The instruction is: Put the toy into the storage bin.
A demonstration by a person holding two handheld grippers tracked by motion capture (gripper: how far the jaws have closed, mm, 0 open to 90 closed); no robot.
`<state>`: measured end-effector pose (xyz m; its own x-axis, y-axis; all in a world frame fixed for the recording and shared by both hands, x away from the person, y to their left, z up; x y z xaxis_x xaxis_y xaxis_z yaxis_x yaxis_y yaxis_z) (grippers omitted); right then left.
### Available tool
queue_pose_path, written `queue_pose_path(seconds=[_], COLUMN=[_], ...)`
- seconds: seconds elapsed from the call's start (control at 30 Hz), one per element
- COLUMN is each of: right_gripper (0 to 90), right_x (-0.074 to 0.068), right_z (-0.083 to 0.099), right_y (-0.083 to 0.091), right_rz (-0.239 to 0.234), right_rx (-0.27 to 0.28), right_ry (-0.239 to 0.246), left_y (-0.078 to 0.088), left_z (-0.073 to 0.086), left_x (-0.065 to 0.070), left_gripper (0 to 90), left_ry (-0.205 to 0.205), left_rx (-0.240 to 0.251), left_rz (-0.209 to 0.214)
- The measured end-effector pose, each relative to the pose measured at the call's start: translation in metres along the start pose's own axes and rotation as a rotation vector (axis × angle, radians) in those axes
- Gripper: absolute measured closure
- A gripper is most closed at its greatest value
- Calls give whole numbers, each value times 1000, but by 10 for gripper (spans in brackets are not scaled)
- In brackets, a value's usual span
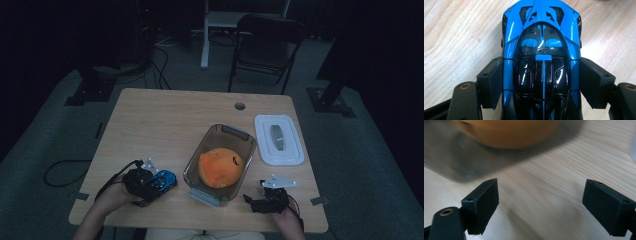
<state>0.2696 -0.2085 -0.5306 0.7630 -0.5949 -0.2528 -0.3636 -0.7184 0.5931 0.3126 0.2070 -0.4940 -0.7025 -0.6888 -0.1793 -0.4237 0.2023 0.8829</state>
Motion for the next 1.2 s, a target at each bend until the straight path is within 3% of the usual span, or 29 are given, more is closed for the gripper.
queue_pose_path(seconds=[0.03, 0.33, 0.67, 0.77, 0.97, 1.2], right_gripper=[128, 126, 120, 120, 120, 120], right_x=[-8, -23, -42, -45, -40, -17], right_z=[-4, -17, -37, -44, -44, -23], right_y=[-5, -28, -57, -66, -64, -45], right_rz=[-14, -53, -4, 15, 24, 102], right_rx=[9, -8, -15, -17, -22, -42], right_ry=[18, 48, 10, 38, 57, 30], left_y=[3, 22, 49, 56, 70, 88], left_z=[-1, -3, -14, -18, -28, -49], left_x=[-4, -22, -42, -48, -56, -56], left_gripper=[288, 288, 288, 288, 288, 288], left_ry=[11, 38, 49, 55, 59, 45], left_rx=[4, 17, 44, 48, 64, 84], left_rz=[-5, -17, -55, -68, -88, -116])
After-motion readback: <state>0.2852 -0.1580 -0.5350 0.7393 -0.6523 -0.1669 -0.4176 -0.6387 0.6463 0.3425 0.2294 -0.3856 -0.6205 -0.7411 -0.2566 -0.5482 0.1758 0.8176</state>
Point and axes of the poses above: each handheld gripper's, and its own axes: y roughly backward along the jaws, z roughly out of its underside, x roughly to its right, the point moved 2 cm from there along -y, roughly forward along the jaws, and after that the axes turned 15 degrees about -z, right-handed, at the moved point
